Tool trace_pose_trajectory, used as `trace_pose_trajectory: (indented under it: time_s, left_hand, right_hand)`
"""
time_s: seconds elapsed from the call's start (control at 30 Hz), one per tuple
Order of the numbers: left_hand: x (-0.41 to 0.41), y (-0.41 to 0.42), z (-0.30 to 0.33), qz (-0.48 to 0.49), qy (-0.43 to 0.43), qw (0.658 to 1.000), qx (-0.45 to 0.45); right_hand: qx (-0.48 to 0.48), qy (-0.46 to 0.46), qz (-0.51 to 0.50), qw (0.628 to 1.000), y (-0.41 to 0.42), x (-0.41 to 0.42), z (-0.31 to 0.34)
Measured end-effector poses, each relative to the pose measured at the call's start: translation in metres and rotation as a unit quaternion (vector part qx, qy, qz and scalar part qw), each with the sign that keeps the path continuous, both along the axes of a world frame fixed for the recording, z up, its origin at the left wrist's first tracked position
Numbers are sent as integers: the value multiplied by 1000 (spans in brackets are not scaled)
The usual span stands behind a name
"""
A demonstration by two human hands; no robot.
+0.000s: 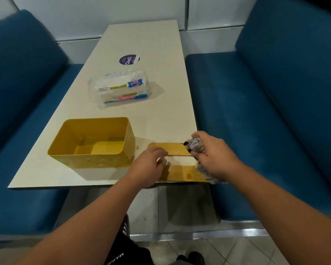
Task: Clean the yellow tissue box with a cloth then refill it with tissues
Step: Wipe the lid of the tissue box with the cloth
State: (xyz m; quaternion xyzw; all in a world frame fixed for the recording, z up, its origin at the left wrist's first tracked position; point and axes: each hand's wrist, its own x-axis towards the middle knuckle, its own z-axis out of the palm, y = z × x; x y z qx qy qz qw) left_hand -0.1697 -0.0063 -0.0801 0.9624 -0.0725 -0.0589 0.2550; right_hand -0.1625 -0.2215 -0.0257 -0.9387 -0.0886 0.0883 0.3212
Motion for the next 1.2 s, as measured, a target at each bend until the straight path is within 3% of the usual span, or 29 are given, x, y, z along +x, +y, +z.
trace_pose_trajectory:
  time_s: [0.1, 0.23, 0.37, 0.5, 0.67, 1.2]
  left_hand:
    - [-10, 9, -29, -53, -16, 998, 10]
    - [-16, 6, -37, -20, -36, 999, -15]
    - [-16, 5, -39, -22, -43, 999, -20]
    - [-16, 6, -41, -16, -47, 998, -32]
    - [-16, 7, -45, -17, -56, 998, -34]
    - [-15, 9, -49, -26, -75, 996, -48]
  right_hand:
    - [26, 21, -10, 999, -9, -10, -11]
    - [-8, 39, -1, 999, -9, -20, -19]
    - [-76, -46, 36, 995, 5, -23, -16]
    - [-137, -126, 146, 972, 26, -23, -30]
    - [-237, -146, 174, 945, 41, -23, -62]
    - [-207, -225, 97, 947, 22, -41, -91]
